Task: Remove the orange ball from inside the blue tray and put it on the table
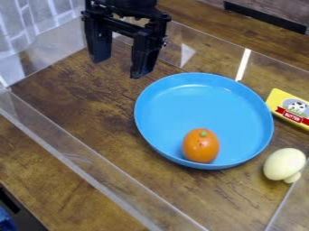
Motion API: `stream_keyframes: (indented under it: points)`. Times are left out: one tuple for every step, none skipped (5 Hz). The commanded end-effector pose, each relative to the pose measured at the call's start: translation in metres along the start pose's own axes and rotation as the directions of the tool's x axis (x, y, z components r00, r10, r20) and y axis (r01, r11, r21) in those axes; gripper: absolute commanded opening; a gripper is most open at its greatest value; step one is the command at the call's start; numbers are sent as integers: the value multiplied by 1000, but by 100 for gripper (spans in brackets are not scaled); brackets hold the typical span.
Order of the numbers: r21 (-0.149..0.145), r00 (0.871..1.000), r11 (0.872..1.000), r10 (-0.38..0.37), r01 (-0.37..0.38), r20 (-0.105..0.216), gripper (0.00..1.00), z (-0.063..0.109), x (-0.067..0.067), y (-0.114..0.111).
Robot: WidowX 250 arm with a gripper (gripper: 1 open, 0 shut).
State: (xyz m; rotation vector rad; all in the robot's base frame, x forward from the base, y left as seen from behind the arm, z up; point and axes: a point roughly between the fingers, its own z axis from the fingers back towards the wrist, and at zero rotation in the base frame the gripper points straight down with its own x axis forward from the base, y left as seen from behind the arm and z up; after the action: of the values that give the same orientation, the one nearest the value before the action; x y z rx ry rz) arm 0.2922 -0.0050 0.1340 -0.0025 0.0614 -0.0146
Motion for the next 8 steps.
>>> stream_keyframes:
  points:
    - [-2, 1000, 1000, -7, 7, -11, 100, -6, 0, -4]
    - [-4, 1000, 1000, -21, 21, -14, 100, -12, 2, -13]
    - [-5, 999, 999, -33, 33, -4, 100, -19, 3, -26]
    - [-2, 999, 999, -37, 38, 17, 100, -25, 3, -42]
    - [-2, 998, 999, -43, 43, 39, 100, -31, 3, -59]
    - [2, 997, 999, -49, 49, 59, 100, -41, 5, -74]
    - [-2, 996, 999, -53, 53, 74, 100, -57, 10, -85]
    - [-16, 993, 998, -59, 61, 106, 100, -67, 16, -89]
